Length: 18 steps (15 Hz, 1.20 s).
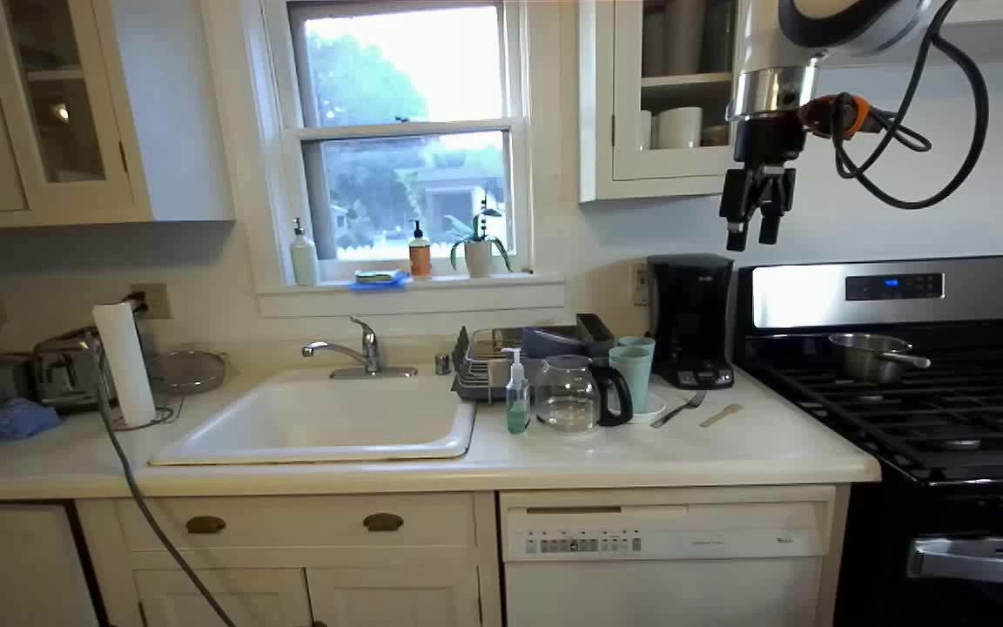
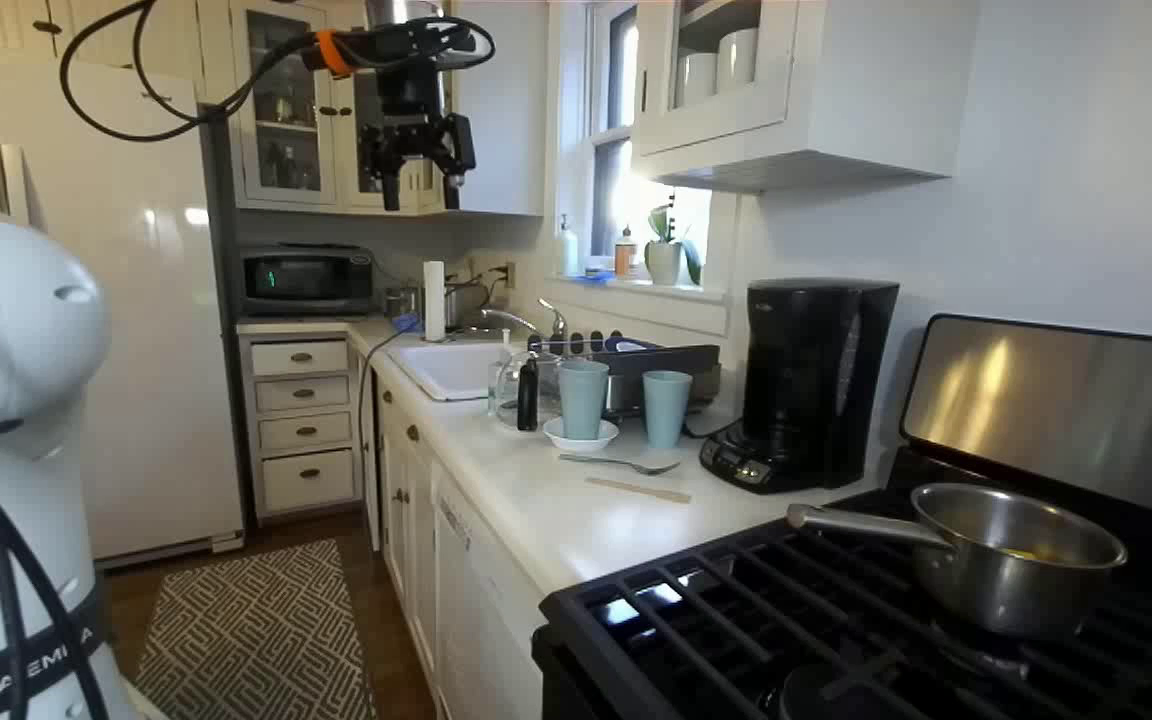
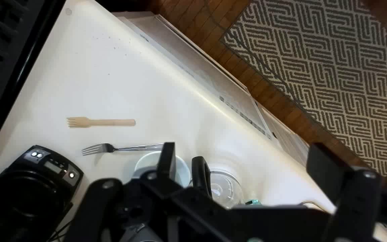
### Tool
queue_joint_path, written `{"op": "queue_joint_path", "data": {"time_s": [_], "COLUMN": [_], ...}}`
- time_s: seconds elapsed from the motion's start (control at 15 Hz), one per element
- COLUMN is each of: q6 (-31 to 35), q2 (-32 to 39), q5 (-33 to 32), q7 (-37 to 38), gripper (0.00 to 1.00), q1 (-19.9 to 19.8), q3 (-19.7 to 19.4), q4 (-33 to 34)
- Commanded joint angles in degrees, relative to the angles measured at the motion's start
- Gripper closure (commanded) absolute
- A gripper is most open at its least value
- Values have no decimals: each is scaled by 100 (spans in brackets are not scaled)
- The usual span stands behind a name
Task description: Remove the stacked cups from the white bowl then unstack them.
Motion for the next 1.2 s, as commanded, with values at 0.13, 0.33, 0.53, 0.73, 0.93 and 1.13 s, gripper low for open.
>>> {"op": "queue_joint_path", "data": {"time_s": [0.13, 0.33, 0.53, 0.73, 0.93, 1.13], "q6": [-13, -13, 682, 1380, 2046, 2636], "q2": [6, 6, 395, 951, 1437, 1946], "q5": [-9, -9, 349, 684, 827, 774], "q7": [10, 10, 575, 1077, 1615, 2275], "gripper": [0, 0, 0, 0, 0, 0], "q1": [22, 22, -35, -104, -238, -399], "q3": [-16, -16, -16, -69, -146, -202], "q4": [14, 14, 171, 335, 339, 357]}}
